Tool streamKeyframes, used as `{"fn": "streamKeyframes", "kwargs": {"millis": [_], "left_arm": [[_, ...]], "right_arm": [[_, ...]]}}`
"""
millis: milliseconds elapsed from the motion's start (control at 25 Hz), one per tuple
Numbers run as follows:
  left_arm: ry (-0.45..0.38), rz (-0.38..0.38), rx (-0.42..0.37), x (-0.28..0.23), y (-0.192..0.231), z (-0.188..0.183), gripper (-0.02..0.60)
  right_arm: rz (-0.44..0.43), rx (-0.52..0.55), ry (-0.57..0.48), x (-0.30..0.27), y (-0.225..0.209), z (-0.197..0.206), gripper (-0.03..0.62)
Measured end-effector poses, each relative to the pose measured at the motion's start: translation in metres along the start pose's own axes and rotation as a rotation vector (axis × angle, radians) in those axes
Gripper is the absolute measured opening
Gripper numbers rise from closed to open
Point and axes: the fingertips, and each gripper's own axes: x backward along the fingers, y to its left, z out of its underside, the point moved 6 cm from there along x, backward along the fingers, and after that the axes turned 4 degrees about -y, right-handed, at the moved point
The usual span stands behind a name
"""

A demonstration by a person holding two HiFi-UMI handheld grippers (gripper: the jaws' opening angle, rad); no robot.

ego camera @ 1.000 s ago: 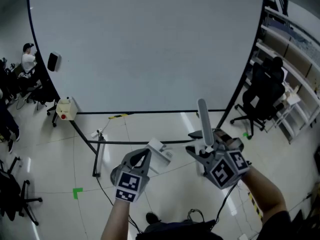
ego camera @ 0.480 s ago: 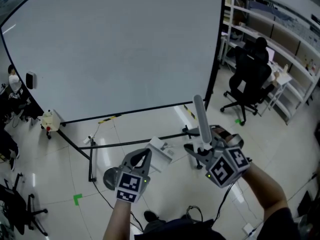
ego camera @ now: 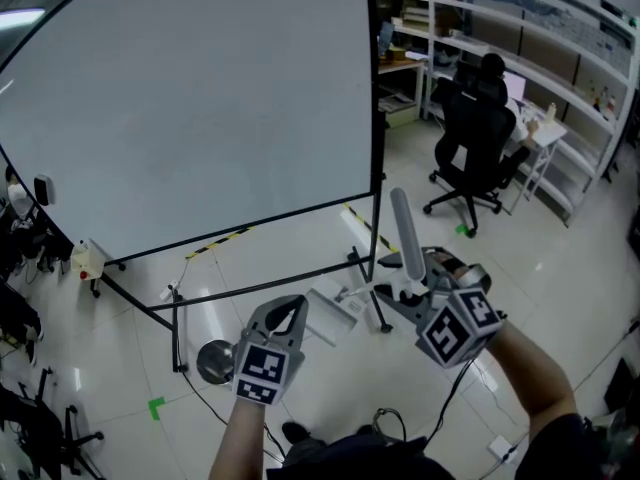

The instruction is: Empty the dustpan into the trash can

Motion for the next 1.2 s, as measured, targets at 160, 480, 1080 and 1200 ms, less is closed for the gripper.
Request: {"fn": "streamKeyframes", "kwargs": {"millis": [160,480,1080,1200], "left_arm": [[-0.001,0.037,-0.011,-0.019,-0.027,-0.009,-0.002],[-0.011,0.116,-0.064,-0.051,-0.062,-0.03,-0.002],[-0.081,0.261,-0.166,-0.115,-0.054,-0.053,-0.002],[-0.097,0.286,-0.154,-0.13,-0.04,-0.053,-0.002]], "right_arm": [[0.007,-0.007,0.032,0.024,0.001,0.024,0.183],[0.049,-0.028,0.104,0.059,-0.002,0.058,0.183],[0.112,-0.11,0.231,0.059,-0.018,0.093,0.186],[0.11,-0.132,0.259,0.049,-0.023,0.1,0.186]]}}
